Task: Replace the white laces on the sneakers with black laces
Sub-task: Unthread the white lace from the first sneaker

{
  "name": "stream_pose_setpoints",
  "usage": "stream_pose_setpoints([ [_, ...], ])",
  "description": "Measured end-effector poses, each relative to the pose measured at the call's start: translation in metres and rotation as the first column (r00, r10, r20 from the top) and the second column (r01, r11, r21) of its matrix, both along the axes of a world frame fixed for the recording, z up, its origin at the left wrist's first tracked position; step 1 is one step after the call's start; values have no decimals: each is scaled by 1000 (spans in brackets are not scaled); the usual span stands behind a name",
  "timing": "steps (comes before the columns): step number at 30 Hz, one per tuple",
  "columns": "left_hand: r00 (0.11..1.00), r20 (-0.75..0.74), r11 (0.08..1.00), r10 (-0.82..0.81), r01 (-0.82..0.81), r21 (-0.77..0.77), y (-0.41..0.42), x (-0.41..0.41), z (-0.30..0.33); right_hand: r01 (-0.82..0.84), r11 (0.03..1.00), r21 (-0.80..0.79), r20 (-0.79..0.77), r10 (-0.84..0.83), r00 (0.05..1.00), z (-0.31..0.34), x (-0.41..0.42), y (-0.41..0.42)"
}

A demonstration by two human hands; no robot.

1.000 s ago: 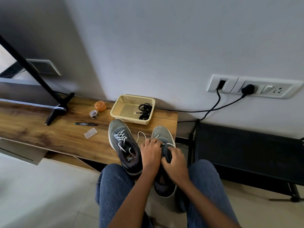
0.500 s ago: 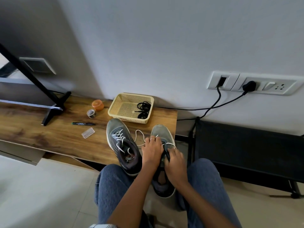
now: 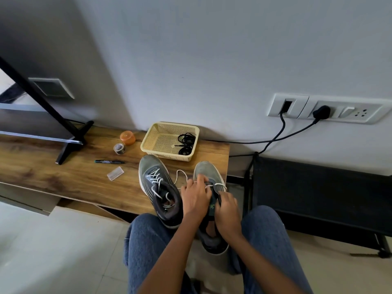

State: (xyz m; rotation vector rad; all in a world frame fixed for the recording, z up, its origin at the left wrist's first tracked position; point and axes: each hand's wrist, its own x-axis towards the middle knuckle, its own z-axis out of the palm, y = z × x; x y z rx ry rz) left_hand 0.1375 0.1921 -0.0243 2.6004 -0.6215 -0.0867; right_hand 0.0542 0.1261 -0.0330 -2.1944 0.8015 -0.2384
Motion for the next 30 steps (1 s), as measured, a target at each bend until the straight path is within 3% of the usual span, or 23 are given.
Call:
stream_pose_setpoints([
  [3, 998, 45, 987, -48, 40, 158, -4, -2, -1, -9, 1000, 18, 16, 9, 1000, 0, -2, -1],
  [5, 994, 105, 986, -30, 12, 168, -5, -3, -2, -16, 1000, 1, 10, 16, 1000, -2, -2, -1],
  [10, 992, 105, 997, 73, -73, -6, -3, -6, -3, 35, 999, 24, 24, -35, 999, -8, 0, 2],
  [16, 982, -24, 951, 190, -190, -243, 2, -9, 5, 61, 996, 58, 51, -64, 997, -9, 2, 4],
  [25, 998, 48, 989, 40, -46, 137, -2, -5, 10, 46, 998, 45, 51, -49, 998, -9, 1, 4],
  [30, 986, 39, 983, 164, -160, -94, -1, -8, 7, 47, 998, 43, 52, -49, 997, -11, 0, 4],
])
